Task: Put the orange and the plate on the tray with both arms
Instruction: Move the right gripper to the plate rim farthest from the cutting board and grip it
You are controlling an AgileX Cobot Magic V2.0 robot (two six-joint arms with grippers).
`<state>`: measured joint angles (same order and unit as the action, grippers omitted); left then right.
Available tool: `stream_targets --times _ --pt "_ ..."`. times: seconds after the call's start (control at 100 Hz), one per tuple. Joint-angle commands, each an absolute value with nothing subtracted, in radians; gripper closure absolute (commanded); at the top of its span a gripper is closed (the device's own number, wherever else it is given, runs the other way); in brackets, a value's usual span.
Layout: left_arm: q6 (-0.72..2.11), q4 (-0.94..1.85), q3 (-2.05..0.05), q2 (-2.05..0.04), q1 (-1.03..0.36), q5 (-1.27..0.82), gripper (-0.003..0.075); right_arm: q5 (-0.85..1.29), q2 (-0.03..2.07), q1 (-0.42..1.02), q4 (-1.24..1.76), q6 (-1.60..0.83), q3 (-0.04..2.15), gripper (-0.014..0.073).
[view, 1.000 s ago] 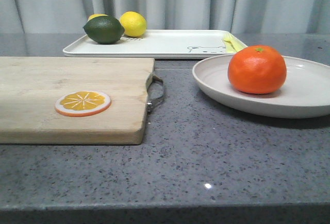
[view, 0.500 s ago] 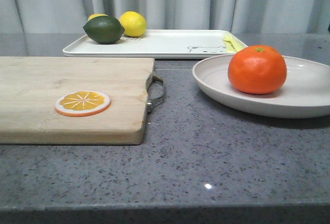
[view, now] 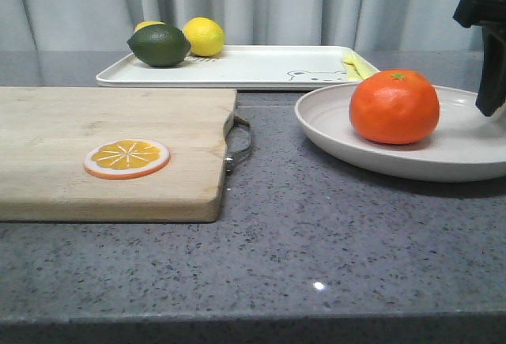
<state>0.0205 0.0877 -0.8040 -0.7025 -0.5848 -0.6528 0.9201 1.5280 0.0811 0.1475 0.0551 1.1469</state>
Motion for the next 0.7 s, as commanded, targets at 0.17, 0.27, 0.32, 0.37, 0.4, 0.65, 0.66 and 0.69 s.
stream_targets --times 0.17,0.27,0.32,0.37,0.4,0.65,0.66,0.69 --pt "0.014 0.092 -0.832 -0.700 -0.582 -0.568 0.0739 0.879 1.527 0.078 0.156 0.041 1.182 0.0235" --pt "0.014 0.092 -0.832 -0.700 -0.582 -0.568 0.0739 0.871 1.528 0.078 0.156 0.041 1.182 0.0368" --pt "0.014 0.092 -0.832 -0.700 -0.582 -0.565 0.0739 0.868 1.528 0.078 0.156 0.041 1.182 0.0450" --pt "0.014 0.092 -0.832 -0.700 -0.582 -0.559 0.0739 0.868 1.528 0.078 0.156 0.041 1.182 0.0515" --pt "0.014 0.092 -0.832 -0.700 -0.582 -0.556 0.0739 0.868 1.528 0.078 0.156 0.041 1.182 0.0554" --pt "0.014 0.092 -0.832 -0.700 -0.582 -0.540 0.0739 0.868 1.528 0.067 0.162 0.042 1.182 0.0661" --pt "0.014 0.092 -0.832 -0.700 -0.582 -0.540 0.0739 0.868 1.528 0.065 0.164 0.042 1.182 0.0661" --pt "0.014 0.092 -0.832 -0.700 -0.582 -0.540 0.0739 0.868 1.525 0.059 0.173 0.042 1.182 0.0661"
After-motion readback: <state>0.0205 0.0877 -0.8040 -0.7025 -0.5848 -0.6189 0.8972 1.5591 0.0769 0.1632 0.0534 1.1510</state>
